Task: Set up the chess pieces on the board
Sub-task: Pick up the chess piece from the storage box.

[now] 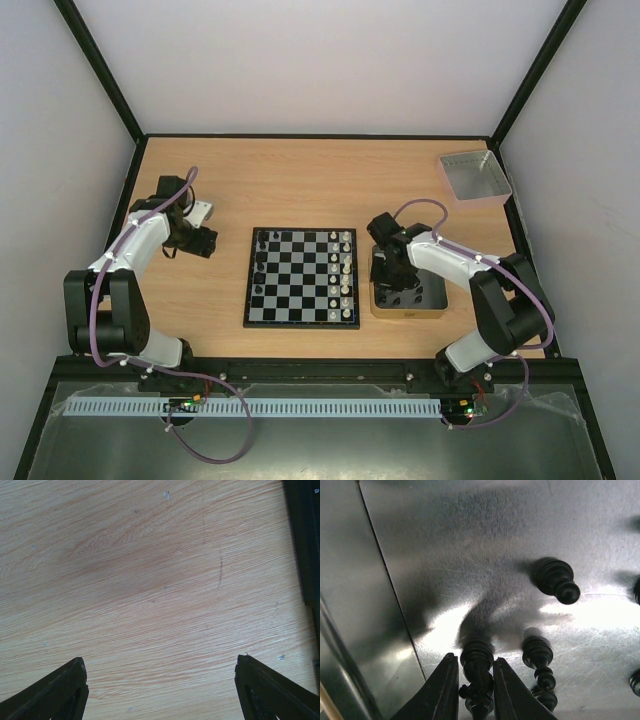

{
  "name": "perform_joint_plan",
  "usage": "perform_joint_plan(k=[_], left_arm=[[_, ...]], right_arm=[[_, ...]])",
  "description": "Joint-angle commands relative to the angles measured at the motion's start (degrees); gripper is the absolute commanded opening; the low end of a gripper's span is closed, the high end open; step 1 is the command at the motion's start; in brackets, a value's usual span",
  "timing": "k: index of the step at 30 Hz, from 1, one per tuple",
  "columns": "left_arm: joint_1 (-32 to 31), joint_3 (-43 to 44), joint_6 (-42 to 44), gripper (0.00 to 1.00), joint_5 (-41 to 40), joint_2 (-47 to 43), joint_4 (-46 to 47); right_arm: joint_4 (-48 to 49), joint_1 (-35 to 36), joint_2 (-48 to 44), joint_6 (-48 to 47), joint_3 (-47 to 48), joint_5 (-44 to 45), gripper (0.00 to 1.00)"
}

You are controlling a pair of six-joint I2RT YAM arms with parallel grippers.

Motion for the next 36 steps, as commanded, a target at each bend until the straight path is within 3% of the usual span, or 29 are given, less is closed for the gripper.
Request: perform_joint_plan(k=[1, 36], left_arm=[[-0.3, -0.62, -0.14, 0.8, -0.37, -0.15, -0.33], [-0.2, -2.06, 0.23, 0.8, -0.38, -1.48, 0.51]], right_arm=[[0.24, -0.27, 0.77, -0.92, -1.28, 0.92, 0.17], [-4.3, -0.2, 1.78, -3.11, 2.43, 2.19, 0.1]])
